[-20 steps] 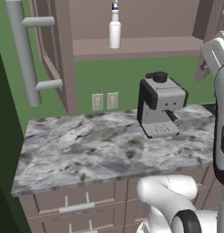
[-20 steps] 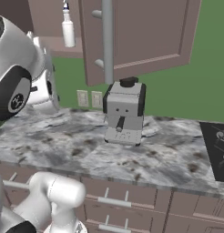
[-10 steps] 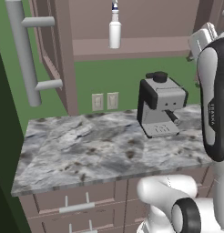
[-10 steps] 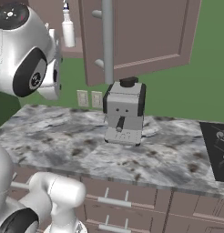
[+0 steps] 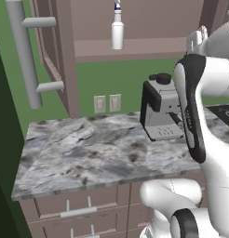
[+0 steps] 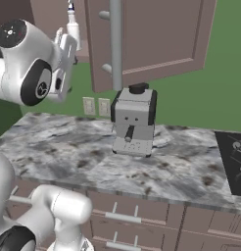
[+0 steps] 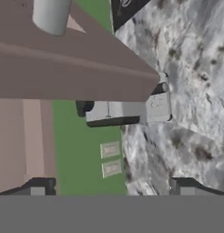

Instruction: Open the cabinet. Pick the spray and place it next to the sink. Then close the cabinet.

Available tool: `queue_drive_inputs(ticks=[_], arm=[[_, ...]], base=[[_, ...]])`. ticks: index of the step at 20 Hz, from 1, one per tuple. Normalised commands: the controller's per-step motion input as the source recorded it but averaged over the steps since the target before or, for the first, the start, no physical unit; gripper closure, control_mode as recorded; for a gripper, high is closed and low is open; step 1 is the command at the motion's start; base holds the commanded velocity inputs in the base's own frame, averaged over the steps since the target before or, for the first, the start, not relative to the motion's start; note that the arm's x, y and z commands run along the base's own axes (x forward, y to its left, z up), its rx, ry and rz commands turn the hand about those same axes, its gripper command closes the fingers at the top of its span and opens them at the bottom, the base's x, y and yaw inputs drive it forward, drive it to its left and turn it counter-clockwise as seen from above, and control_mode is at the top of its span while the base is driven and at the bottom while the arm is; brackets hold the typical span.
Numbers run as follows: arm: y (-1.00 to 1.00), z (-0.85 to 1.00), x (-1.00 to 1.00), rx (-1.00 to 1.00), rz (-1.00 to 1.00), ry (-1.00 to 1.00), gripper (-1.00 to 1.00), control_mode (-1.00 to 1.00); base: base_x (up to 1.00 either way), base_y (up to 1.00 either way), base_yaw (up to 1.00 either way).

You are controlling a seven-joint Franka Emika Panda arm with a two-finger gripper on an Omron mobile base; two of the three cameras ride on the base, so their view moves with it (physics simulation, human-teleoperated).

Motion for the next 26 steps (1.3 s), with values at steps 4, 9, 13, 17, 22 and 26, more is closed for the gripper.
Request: queue_drive_inputs(ticks=[4,9,13,17,22,26], arm=[[0.01,-0.03,0.46,0.07,-0.24,-0.12,-1.00,-1.00],[-0.01,0.00,0.39,0.03,-0.24,-0.12,-1.00,-1.00],[-0.09,0.00,0.35,0.00,-0.28,-0.09,-1.00,-1.00],[-0.22,0.00,0.19,0.00,-0.24,-0.04,-1.00,-1.00],[-0.27,0.04,0.05,0.00,-0.21,-0.01,-1.00,-1.00],[-0.23,0.12,0.00,0.00,-0.15,0.00,-1.00,-1.00]], base=[[0.00,0.00,0.00],[0.00,0.00,0.00],[0.00,0.00,0.00],[0.00,0.00,0.00],[0.00,0.00,0.00],[0.00,0.00,0.00]])
